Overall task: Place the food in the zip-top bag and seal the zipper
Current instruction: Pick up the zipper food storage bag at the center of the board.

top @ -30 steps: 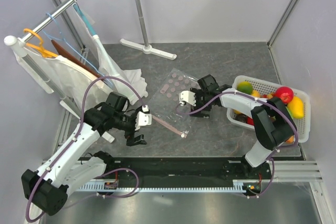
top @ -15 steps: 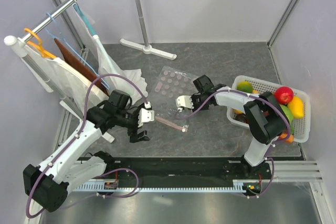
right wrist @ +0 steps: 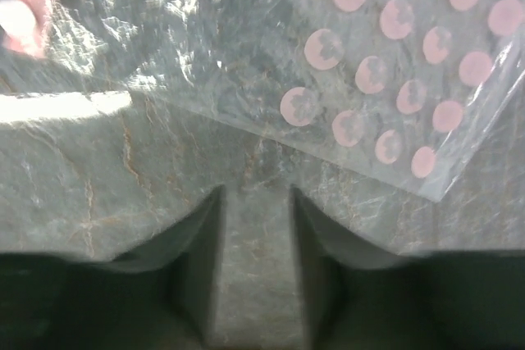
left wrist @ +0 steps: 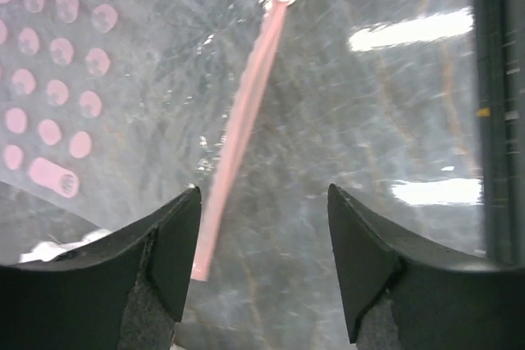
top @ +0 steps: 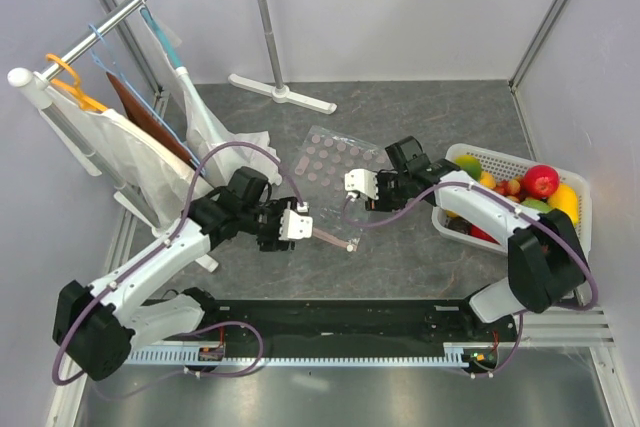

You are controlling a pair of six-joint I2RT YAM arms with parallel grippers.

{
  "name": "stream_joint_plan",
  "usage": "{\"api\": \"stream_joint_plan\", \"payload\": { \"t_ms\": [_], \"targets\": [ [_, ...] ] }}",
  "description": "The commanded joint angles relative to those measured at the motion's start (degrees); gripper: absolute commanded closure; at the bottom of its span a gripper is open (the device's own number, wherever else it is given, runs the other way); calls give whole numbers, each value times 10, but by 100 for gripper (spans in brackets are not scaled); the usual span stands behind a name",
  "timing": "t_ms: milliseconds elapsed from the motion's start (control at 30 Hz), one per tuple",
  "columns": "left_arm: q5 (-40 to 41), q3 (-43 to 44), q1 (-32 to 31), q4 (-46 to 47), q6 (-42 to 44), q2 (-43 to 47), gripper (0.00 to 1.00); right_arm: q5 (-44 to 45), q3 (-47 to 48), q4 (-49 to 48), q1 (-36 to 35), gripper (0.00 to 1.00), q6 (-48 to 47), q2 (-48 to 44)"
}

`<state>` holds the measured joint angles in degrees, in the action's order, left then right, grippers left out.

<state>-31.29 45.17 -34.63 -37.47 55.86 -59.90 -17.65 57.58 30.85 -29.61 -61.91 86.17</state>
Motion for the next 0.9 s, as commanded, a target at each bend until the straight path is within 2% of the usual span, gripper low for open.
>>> {"api": "stream_joint_plan", "payload": {
  "t_ms": [0,67,167,333,533,633,733,767,833,867],
  "targets": [
    [43,-13,-18,106,90,-36,33,-58,8,-24,2,37,157,-56],
    [50,-13,-36,126,113,-70,37,-62,-3,-38,2,30,223,-87],
    [58,-14,-49,138,137,-121,42,-58,-7,-61,3,24,309,-123],
    [78,-15,-51,175,158,-207,48,-46,-1,-78,13,22,408,-172],
    [90,-2,-51,225,156,-263,51,-34,-17,-113,46,18,518,-220],
    [99,6,-51,232,156,-286,59,-34,-26,-123,66,18,551,-232],
    [102,12,-54,226,153,-294,72,-48,-24,-125,86,18,580,-232],
    [107,16,-56,223,149,-294,81,-53,-22,-126,91,18,586,-229],
    [117,24,-66,203,123,-291,88,-56,-17,-125,105,18,599,-226],
    [121,37,-67,194,109,-289,95,-56,-17,-125,108,18,601,-225]
  ]
}}
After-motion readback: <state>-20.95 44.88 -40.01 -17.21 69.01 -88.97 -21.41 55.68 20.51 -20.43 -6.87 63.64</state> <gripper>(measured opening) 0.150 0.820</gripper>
